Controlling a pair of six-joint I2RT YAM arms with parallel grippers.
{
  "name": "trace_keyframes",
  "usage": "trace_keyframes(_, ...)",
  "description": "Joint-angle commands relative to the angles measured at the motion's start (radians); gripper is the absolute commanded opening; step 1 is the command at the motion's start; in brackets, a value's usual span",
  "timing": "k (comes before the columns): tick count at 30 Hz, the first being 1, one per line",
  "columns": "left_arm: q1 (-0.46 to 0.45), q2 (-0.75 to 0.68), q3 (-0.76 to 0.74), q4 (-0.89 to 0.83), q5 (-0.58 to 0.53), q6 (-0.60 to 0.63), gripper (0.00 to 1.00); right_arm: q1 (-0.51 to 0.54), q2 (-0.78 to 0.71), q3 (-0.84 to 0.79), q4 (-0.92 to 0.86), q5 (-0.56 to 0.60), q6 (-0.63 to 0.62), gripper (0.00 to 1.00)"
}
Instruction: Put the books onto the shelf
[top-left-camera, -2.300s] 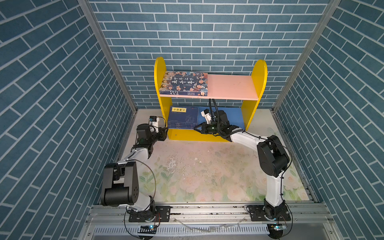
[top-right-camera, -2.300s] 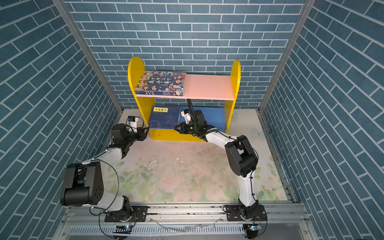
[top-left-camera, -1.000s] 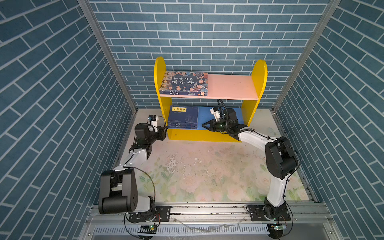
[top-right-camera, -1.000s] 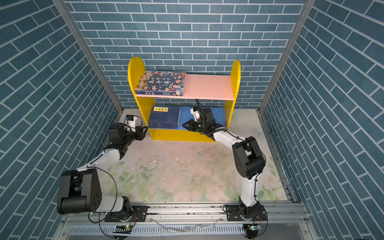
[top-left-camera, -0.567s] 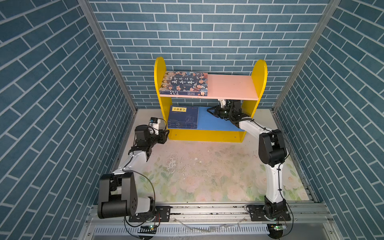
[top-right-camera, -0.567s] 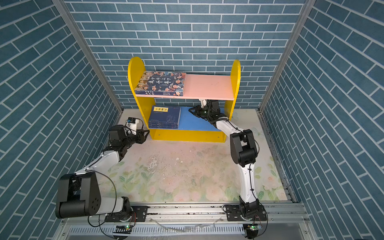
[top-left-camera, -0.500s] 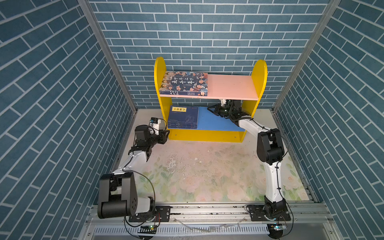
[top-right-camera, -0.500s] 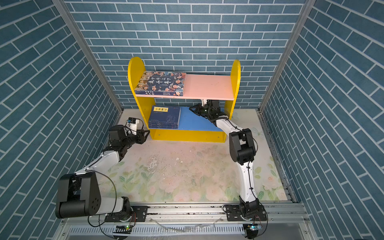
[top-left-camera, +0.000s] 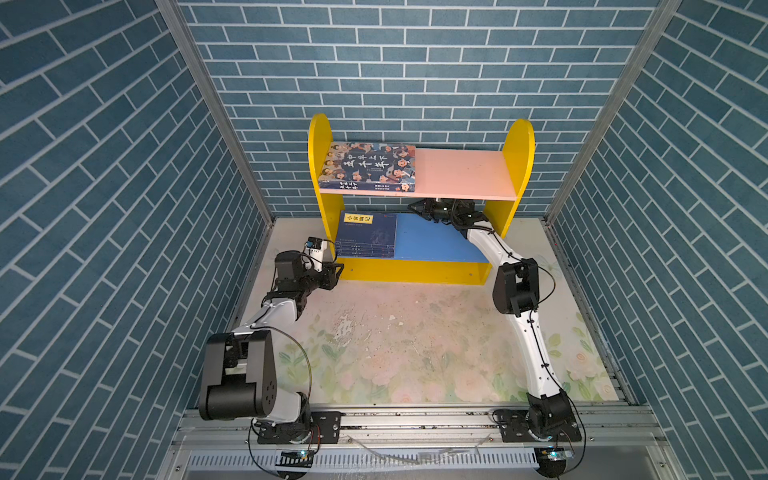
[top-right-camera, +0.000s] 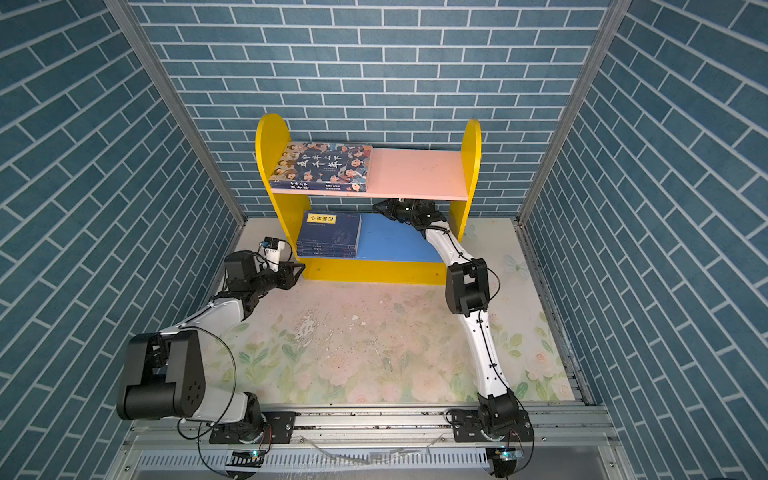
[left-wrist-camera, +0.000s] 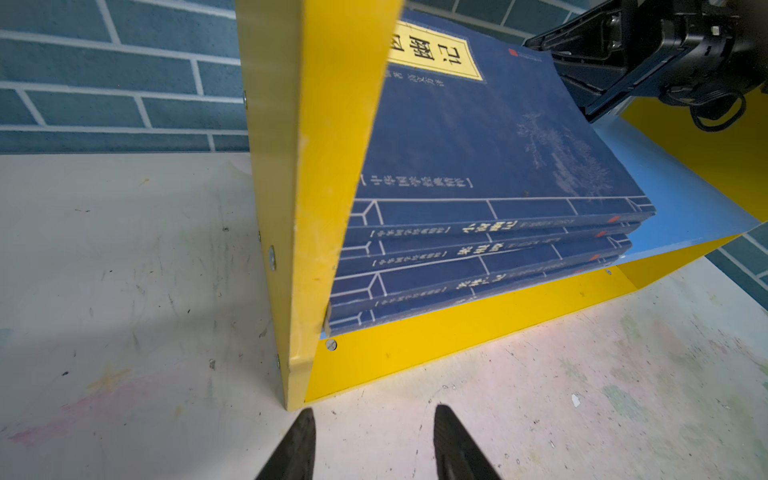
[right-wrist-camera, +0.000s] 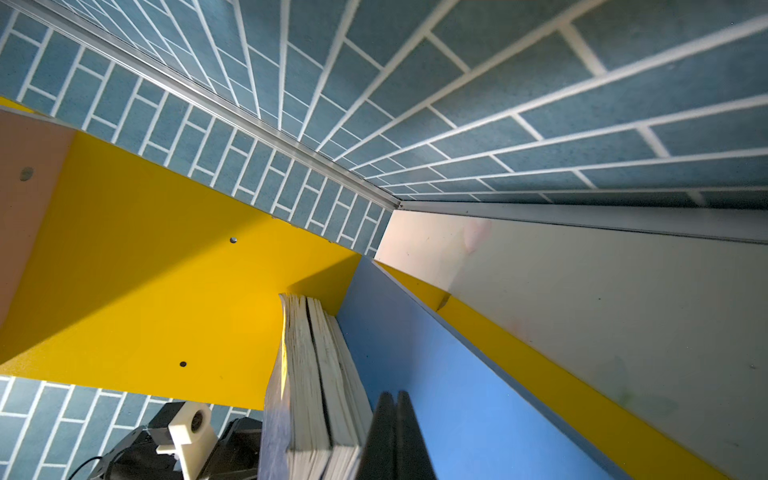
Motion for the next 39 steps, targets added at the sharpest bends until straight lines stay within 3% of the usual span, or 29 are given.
trace_keyframes(1, -0.016, 0.011, -0.015, 0.051, 0.017, 0.011, 0.47, 0.02, 0.039, 0.112, -0.096, -0.04, -0.079, 0.05)
trace_keyframes(39, -0.119, 0.107, 0.082, 0.047, -0.089, -0.05, 0.44, 0.061, 0.104, 0.195, -0.105, -0.118, -0.109, 0.07)
